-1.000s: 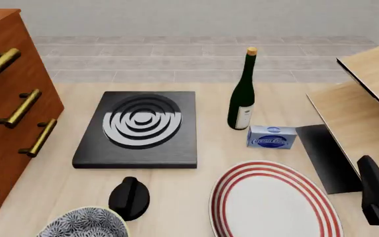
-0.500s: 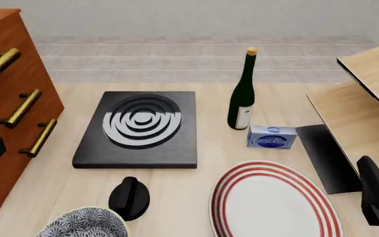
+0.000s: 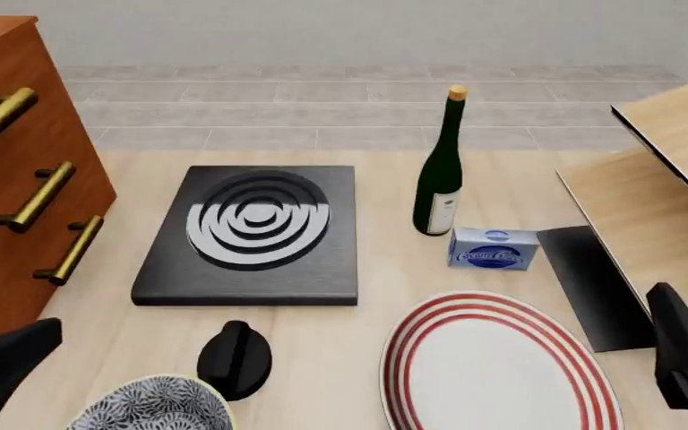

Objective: Put the bowl on the top of the cabinet.

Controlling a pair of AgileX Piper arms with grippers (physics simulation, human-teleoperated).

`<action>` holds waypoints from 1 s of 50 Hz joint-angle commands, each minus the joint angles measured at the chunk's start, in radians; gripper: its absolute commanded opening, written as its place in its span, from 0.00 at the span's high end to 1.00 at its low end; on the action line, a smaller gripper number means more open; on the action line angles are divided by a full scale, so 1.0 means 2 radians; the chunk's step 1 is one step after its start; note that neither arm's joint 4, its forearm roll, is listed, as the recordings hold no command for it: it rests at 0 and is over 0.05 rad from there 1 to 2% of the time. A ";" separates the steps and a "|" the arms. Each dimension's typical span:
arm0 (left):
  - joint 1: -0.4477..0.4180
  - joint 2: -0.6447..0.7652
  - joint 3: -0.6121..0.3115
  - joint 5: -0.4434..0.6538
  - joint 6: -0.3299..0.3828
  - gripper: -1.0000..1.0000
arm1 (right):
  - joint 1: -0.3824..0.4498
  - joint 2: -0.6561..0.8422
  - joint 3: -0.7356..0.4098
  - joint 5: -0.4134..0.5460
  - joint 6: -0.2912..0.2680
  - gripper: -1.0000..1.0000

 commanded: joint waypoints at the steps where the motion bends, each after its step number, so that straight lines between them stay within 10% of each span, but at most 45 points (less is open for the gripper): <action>1: -0.008 -0.002 0.019 0.017 -0.009 0.00 | 0.001 0.003 0.000 -0.002 -0.002 0.00; 50: -0.024 -0.005 0.092 0.036 -0.061 0.00 | 0.002 0.067 0.000 -0.064 -0.007 0.00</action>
